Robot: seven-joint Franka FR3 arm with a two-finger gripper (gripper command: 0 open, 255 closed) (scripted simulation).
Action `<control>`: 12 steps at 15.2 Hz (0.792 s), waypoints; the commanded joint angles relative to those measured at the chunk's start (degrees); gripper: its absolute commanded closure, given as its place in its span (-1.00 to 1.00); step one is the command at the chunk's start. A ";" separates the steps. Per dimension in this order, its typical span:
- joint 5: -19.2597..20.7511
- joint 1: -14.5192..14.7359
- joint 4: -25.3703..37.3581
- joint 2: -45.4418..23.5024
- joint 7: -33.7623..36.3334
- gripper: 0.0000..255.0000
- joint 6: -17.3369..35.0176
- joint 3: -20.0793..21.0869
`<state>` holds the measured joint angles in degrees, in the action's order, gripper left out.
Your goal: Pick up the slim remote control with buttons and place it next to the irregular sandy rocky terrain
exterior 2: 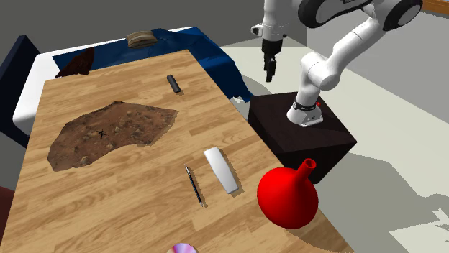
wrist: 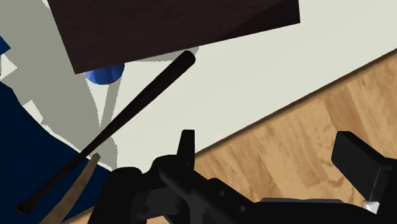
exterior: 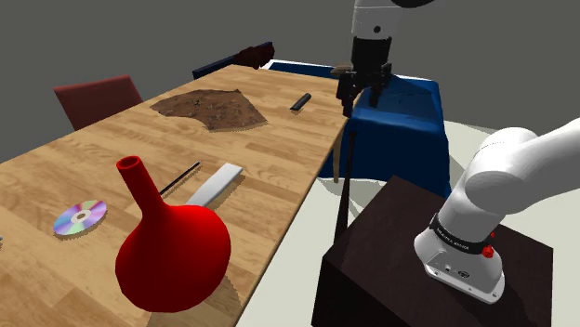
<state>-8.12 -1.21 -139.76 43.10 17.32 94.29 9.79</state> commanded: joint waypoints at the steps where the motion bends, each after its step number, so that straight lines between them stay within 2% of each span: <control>1: -2.31 -0.01 -0.20 -1.53 6.03 -1.00 2.24 3.50; 7: -6.81 -1.28 1.66 -8.65 22.21 -1.00 9.27 13.30; 12: -7.26 -3.80 6.01 -17.67 36.20 -1.00 15.38 21.46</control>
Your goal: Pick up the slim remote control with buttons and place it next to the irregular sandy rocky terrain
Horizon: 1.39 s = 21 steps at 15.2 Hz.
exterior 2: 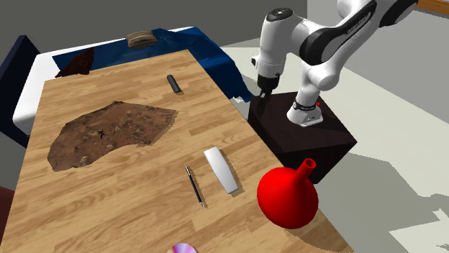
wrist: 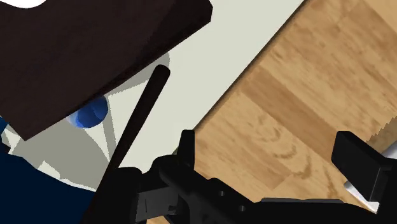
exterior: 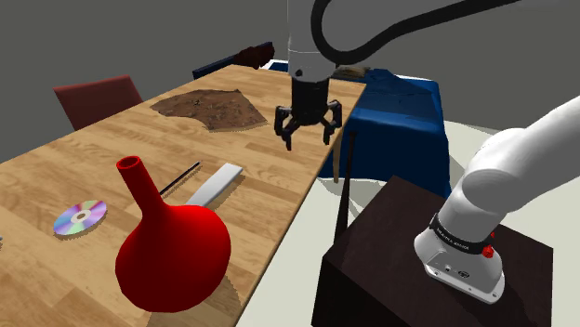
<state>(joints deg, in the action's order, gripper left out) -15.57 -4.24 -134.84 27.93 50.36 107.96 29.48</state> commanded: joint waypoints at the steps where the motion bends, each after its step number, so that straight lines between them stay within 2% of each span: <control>1: 0.60 -1.44 2.23 -4.61 6.10 -1.00 2.89 3.41; 6: 6.17 -5.04 9.25 -16.93 22.16 -1.00 8.14 11.22; 9: 12.75 -6.15 14.53 -25.91 33.15 -1.00 10.23 14.65; 11: 18.05 -5.53 18.56 -32.32 40.66 -1.00 10.82 15.54; 16: 29.36 0.52 30.41 -47.08 56.38 -1.00 9.69 12.62; 21: 35.49 7.79 44.19 -59.18 66.43 -1.00 6.65 7.39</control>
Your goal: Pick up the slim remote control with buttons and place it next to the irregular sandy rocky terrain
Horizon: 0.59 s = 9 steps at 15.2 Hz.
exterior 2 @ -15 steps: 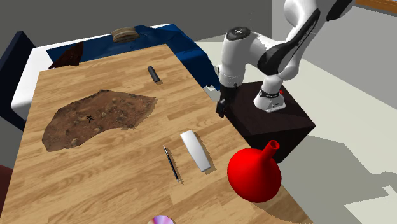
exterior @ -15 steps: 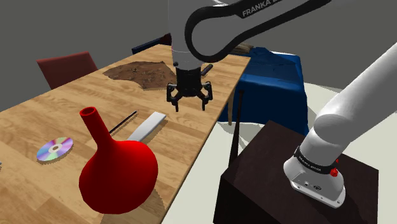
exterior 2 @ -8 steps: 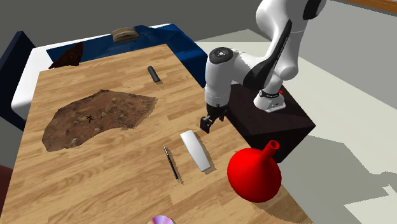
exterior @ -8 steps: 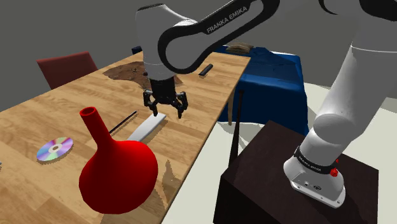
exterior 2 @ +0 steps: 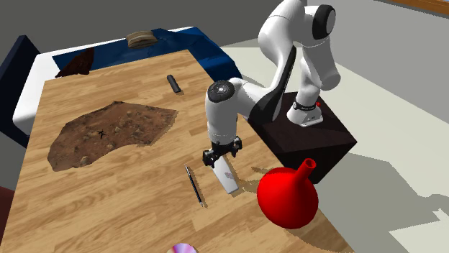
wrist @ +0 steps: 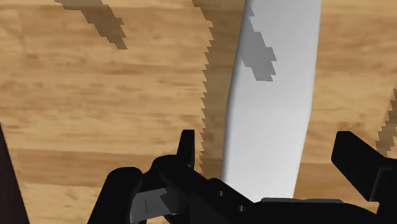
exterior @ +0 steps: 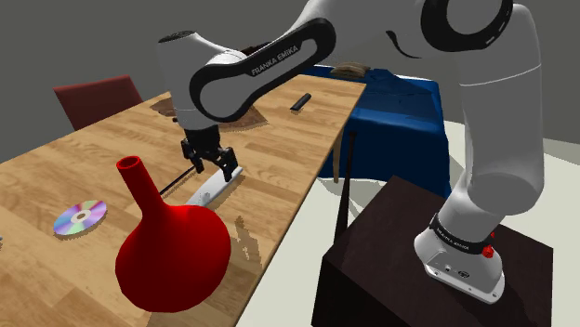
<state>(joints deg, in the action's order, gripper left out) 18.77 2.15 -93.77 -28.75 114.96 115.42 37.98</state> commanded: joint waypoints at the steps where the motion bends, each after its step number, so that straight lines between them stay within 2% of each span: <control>1: 1.32 1.49 2.75 -2.77 1.95 -1.00 -0.20 -1.30; 9: 2.82 1.92 0.69 -4.87 2.87 -1.00 3.66 -2.31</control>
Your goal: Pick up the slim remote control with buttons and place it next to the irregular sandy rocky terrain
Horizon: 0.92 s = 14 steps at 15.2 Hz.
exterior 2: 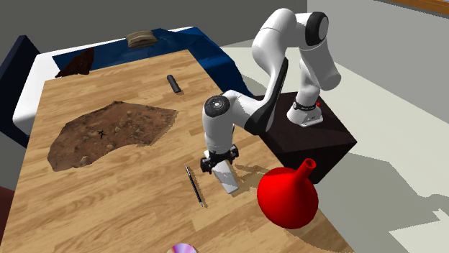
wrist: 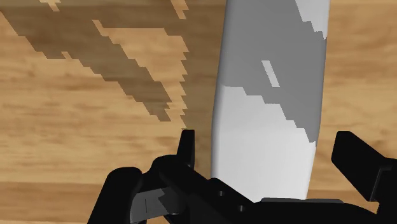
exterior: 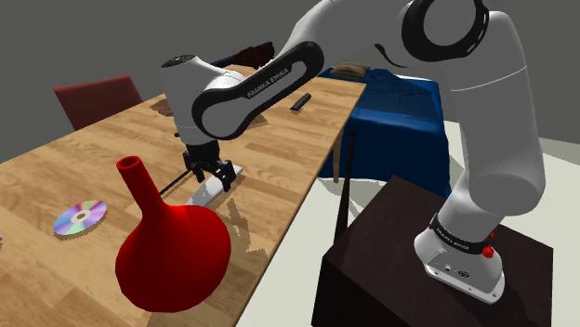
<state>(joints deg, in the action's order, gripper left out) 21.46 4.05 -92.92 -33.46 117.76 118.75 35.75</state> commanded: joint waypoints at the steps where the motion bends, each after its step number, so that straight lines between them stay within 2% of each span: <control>1: 0.12 0.03 -0.16 -0.16 0.07 -1.00 0.32 -0.08; 6: 0.12 0.03 -0.15 -0.16 0.07 -1.00 0.32 -0.08; 7: 0.12 0.03 -0.15 -0.17 0.07 1.00 0.32 -0.08; 14: 0.12 0.03 -0.15 -0.16 0.07 1.00 0.32 -0.08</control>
<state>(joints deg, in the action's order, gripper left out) 21.58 4.08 -93.07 -33.62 117.83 119.07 35.67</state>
